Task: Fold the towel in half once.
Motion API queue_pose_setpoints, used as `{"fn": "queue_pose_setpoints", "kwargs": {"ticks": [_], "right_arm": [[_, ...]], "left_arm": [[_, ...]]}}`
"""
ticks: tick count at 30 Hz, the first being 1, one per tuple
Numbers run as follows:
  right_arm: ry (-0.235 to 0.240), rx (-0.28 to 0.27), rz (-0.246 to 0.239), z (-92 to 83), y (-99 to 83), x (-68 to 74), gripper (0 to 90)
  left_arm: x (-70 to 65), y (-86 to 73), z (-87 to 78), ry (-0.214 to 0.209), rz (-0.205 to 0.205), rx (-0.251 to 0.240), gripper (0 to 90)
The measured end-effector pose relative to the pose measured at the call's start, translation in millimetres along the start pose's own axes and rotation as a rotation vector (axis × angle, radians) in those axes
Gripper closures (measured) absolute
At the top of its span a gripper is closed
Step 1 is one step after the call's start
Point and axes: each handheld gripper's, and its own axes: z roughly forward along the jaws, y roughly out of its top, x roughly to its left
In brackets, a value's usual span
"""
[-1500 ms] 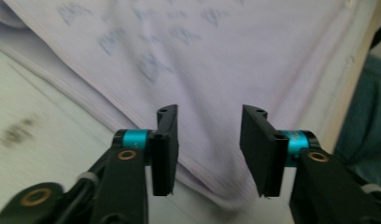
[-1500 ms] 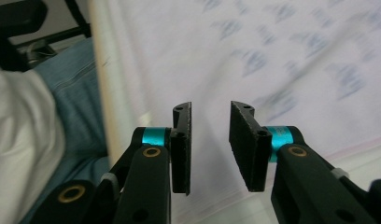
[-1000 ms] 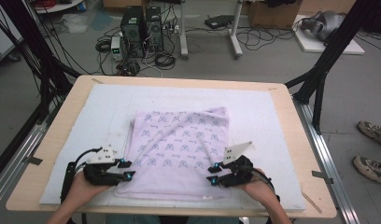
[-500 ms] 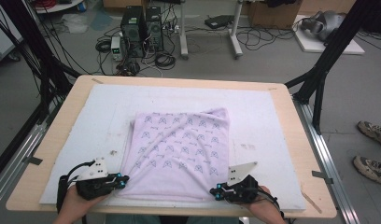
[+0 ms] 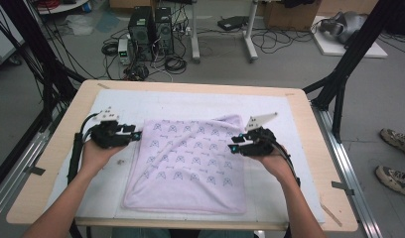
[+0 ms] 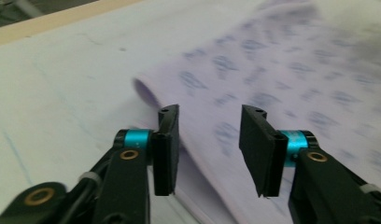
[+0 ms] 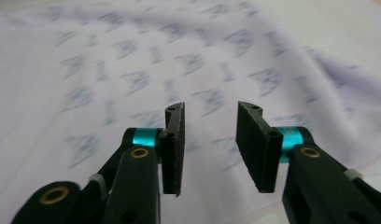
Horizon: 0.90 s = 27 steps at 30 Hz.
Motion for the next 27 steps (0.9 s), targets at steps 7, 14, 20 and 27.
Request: {"fn": "queue_pose_setpoints", "kwargs": {"ticks": [7,14,20,27], "right_arm": [[-0.067,0.026,0.043,25.6,9.9,-39.6,55.6],[-0.055,0.016,0.039,19.2,6.1,-40.1,54.4],[-0.066,0.02,0.014,2.4,4.2,-33.2,53.7],[-0.128,0.034,0.04,11.2,2.6,-42.8,57.9]], "left_arm": [[28.1,20.5,49.9,0.05,-0.087,0.068,47.8],[1.0,13.1,43.0,-0.089,0.032,0.067,85.2],[-35.2,0.0,23.3,-0.287,0.154,0.128,66.6],[-25.6,8.0,40.5,-0.143,0.093,0.11,68.2]]}}
